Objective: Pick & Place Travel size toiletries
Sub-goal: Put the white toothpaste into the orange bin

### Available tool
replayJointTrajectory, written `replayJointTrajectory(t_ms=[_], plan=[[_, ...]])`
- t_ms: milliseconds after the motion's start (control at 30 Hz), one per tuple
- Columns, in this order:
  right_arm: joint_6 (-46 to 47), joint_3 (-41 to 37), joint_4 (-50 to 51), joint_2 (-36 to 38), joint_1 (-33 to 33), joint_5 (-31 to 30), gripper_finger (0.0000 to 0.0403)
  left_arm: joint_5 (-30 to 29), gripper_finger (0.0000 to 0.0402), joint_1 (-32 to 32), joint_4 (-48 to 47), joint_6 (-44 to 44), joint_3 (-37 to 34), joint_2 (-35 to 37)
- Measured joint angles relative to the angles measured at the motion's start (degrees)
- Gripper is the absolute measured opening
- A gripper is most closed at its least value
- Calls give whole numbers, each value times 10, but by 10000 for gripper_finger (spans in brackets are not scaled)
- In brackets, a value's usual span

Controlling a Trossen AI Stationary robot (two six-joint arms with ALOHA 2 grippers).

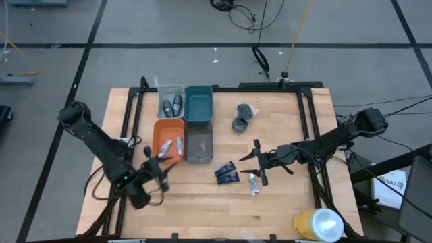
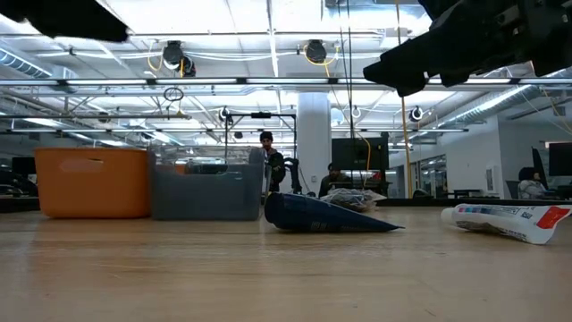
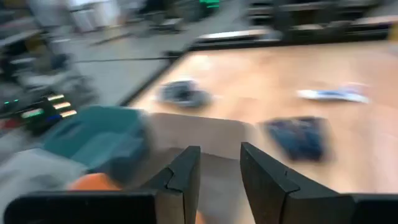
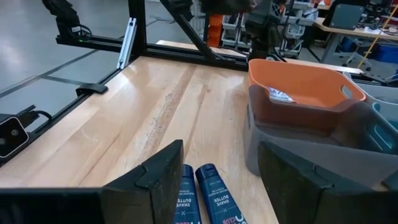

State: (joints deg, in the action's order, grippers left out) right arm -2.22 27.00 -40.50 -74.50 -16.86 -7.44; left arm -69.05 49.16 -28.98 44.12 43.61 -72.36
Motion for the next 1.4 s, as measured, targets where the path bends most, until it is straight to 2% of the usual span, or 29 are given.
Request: replayJointTrajectory(t_ms=[67,133,267,333,400,500,600,667,800,900,933,1000,1133,1233,1400], plan=[[0,0,-3,0,0,0,196,16,100,22,113,-86,-16,0],[0,0,-16,0,0,0,196,61,92,32,241,-203,-25,0],[0,0,-34,0,0,0,196,262,81,25,486,-483,-25,1],[-1,0,-40,0,0,0,196,386,76,10,528,-589,-25,1],[-3,0,-43,0,0,0,196,449,72,-11,508,-625,-25,1],[-4,0,-42,0,0,0,196,433,67,-36,431,-556,-33,36],[-16,0,-40,0,-8,-1,196,425,64,-69,448,-477,-89,98],[-34,0,-39,0,-22,-3,196,434,62,-84,497,-470,-165,146],[-46,30,8,1,-62,-42,196,442,62,-82,689,-507,-311,274],[-13,97,138,2,-101,-86,196,374,62,-78,771,-507,-412,369],[9,126,205,1,-114,-101,196,348,62,-78,771,-501,-431,398],[59,186,341,-11,-140,-136,196,310,62,-80,707,-476,-421,443],[198,300,593,-54,-177,-181,196,343,62,-78,669,-483,-421,478],[308,364,722,-104,-190,-158,196,372,62,-79,669,-512,-422,481],[449,415,826,-206,-181,-57,196,375,62,-79,665,-526,-422,477]])
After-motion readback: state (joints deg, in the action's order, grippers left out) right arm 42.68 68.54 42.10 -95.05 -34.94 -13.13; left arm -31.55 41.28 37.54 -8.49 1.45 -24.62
